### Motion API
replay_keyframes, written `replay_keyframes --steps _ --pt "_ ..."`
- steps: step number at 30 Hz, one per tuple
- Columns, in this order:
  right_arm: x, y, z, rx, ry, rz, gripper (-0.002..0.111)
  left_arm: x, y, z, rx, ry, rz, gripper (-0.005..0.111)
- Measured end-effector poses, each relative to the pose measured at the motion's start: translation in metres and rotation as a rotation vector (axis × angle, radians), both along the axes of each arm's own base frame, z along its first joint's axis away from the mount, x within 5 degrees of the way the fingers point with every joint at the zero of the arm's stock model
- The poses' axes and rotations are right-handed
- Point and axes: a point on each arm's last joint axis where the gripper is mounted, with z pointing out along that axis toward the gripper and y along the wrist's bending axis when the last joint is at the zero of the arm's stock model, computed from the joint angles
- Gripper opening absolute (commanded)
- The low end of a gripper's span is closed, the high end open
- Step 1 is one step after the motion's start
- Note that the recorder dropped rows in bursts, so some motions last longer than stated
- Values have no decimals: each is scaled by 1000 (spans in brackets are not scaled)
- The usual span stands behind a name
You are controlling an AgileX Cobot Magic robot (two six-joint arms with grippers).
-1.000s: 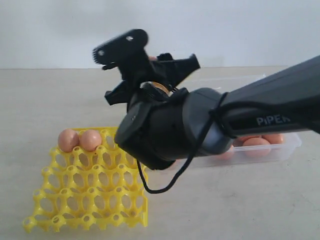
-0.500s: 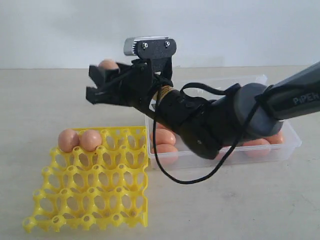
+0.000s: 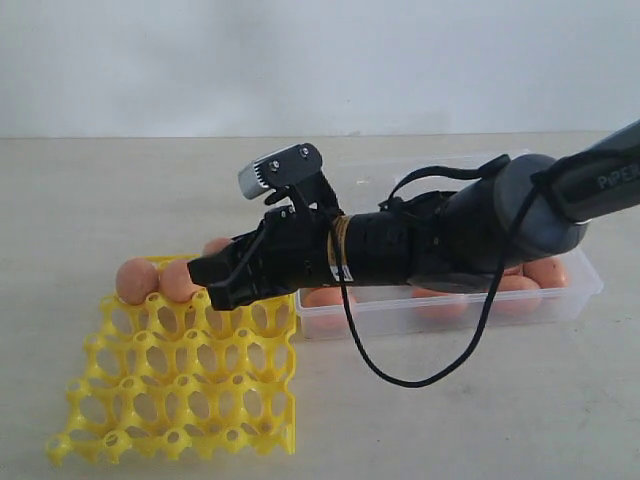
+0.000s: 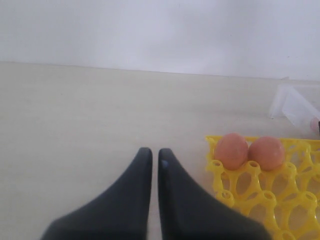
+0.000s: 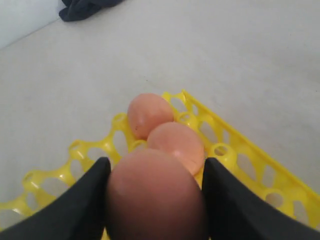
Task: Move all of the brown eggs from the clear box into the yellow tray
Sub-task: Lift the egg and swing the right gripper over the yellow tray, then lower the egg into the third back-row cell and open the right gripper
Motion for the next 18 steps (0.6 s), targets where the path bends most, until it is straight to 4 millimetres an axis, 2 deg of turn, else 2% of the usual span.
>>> replay_keyframes --steps 6,14,18 --pt "10 5 -25 -21 21 0 0 0 0 0 0 0 0 4" --pt "21 13 -15 38 -32 7 0 0 0 0 0 0 0 4" --pt "22 12 -18 20 -42 6 0 0 0 0 0 0 0 4"
